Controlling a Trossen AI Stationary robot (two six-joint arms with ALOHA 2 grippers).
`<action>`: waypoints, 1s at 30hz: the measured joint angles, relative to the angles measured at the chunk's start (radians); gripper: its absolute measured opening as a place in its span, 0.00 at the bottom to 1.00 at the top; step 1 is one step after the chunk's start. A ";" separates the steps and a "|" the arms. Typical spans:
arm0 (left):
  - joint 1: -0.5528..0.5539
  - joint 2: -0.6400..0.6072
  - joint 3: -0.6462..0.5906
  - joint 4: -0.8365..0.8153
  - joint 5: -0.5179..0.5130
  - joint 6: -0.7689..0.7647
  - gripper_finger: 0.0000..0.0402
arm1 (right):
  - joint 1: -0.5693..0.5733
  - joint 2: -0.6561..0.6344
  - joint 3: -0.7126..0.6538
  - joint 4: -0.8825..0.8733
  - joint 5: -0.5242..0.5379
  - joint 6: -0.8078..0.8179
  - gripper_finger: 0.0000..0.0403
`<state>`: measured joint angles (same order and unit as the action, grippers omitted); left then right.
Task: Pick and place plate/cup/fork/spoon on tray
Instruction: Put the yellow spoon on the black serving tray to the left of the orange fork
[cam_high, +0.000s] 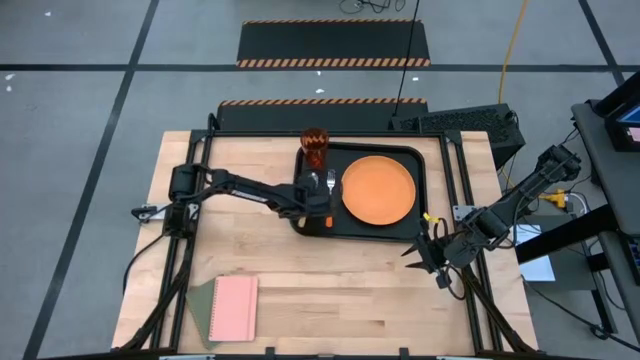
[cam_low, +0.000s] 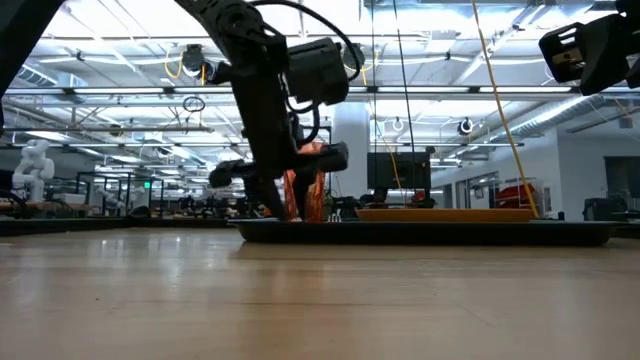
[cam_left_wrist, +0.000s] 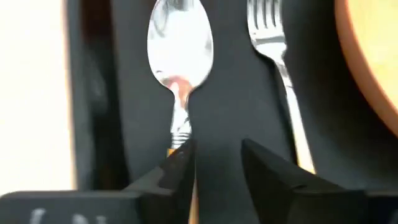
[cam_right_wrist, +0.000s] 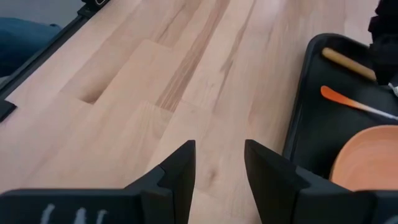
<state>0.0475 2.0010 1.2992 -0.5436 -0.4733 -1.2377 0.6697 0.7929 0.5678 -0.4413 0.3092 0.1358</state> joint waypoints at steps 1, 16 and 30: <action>0.000 0.000 0.012 -0.033 -0.007 -0.002 0.36 | 0.000 0.000 0.000 0.003 0.000 -0.008 0.32; 0.003 0.003 0.109 -0.250 -0.077 0.059 0.53 | 0.000 0.000 0.000 0.003 0.002 -0.006 0.32; 0.007 0.037 0.101 -0.210 -0.055 0.152 0.53 | 0.000 0.000 0.000 0.020 0.003 -0.006 0.32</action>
<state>0.0544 2.0380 1.4004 -0.7537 -0.5282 -1.0855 0.6693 0.7933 0.5678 -0.4210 0.3121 0.1295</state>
